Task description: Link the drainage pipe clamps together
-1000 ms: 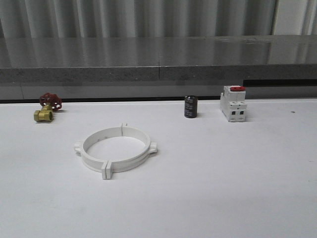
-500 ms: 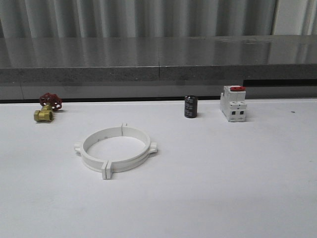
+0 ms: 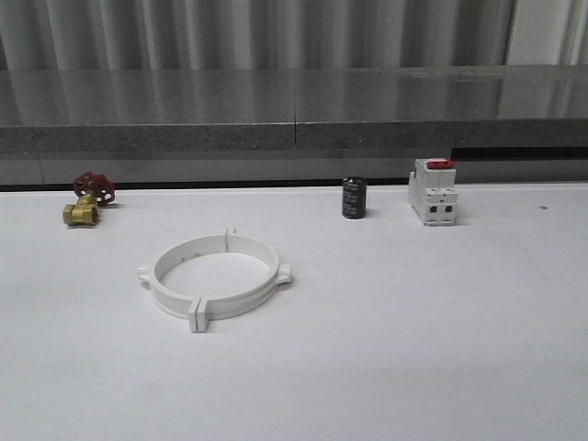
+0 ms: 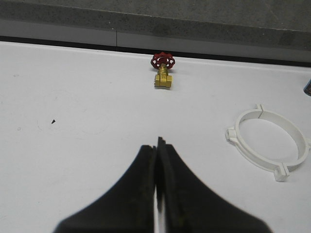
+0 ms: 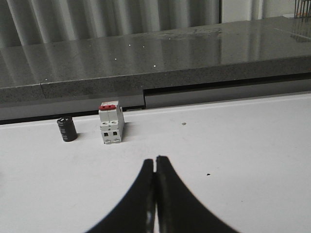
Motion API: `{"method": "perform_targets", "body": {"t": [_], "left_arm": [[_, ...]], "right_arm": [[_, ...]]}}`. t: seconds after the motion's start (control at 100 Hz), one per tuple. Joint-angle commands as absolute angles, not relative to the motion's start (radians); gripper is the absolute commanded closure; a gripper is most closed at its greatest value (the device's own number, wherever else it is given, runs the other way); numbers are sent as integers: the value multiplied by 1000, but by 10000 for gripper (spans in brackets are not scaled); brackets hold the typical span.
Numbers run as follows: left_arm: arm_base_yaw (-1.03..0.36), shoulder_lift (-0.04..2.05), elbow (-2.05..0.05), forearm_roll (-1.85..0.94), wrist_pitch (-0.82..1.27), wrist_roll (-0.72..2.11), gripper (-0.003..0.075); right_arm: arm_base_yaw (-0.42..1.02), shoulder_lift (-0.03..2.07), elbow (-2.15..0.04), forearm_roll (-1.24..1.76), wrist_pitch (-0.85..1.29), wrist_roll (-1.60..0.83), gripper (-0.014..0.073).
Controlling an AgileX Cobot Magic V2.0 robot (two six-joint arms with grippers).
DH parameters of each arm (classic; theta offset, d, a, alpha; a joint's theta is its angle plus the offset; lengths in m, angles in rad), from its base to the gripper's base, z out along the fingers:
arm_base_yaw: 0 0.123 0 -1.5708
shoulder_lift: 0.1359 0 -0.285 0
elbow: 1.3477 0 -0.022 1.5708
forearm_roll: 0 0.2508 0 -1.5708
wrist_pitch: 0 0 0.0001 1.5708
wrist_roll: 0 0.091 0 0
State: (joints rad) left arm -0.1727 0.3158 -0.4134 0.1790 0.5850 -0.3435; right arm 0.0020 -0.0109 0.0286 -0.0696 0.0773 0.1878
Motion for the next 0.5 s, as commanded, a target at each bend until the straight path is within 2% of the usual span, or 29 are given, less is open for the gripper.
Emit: {"method": "perform_targets", "body": {"t": [0.0, 0.15, 0.37, 0.49], "left_arm": [[-169, 326, -439, 189, 513, -342, 741], [-167, 313, -426, 195, 453, -342, 741], [-165, 222, -293, 107, 173, -144, 741], [-138, 154, -214, 50, 110, -105, 741]], "right_arm": [[-4, -26, 9, -72, -8, 174, 661], [-4, -26, 9, -72, -8, 174, 661], [-4, -26, 9, -72, -8, 174, 661], [-4, -26, 9, -72, -8, 174, 661]]}}
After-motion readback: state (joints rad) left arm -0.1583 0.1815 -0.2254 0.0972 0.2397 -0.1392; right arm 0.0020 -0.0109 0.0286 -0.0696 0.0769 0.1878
